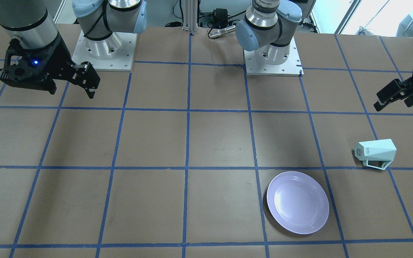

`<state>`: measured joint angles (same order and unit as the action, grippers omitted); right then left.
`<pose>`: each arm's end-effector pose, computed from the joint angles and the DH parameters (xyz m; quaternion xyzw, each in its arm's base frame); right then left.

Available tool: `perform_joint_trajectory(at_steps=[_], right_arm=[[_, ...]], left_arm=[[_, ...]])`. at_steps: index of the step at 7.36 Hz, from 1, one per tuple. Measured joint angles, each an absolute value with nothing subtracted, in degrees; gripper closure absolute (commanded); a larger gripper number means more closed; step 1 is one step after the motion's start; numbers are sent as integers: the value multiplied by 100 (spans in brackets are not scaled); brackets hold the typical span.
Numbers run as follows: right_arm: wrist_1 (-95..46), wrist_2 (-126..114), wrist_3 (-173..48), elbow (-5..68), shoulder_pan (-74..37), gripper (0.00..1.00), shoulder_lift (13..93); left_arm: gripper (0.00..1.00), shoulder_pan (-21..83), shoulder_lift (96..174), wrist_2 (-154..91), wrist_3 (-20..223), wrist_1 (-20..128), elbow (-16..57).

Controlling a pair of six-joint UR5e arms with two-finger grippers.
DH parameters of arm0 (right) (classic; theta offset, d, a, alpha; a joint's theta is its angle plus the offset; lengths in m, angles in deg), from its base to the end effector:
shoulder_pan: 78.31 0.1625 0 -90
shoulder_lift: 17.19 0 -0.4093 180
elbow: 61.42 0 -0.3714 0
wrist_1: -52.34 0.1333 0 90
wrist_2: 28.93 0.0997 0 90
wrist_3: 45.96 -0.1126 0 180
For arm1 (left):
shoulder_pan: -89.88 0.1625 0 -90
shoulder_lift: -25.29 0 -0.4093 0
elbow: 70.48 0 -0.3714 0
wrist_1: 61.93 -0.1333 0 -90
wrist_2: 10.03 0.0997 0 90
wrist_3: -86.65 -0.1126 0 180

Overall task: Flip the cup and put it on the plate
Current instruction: 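Move the left gripper away from the plate toward the lying green cup, then lower the left gripper onto the green cup's open end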

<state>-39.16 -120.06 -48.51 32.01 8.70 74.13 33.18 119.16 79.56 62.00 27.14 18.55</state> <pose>0.1069 -0.4664 0.4444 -0.0483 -0.9988 -0.0054 0.0098 0.1593 -0.4868 0.4361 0.0755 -0.9970 -0.0133 0.0115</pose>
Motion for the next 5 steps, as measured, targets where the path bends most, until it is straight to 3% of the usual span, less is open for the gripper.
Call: perform_joint_trajectory(at_steps=[5], right_arm=[[-3916,-12007,-4851,3201,870,0,7413]], left_arm=[[0,4720,12746,7207,3997,2370,1883]])
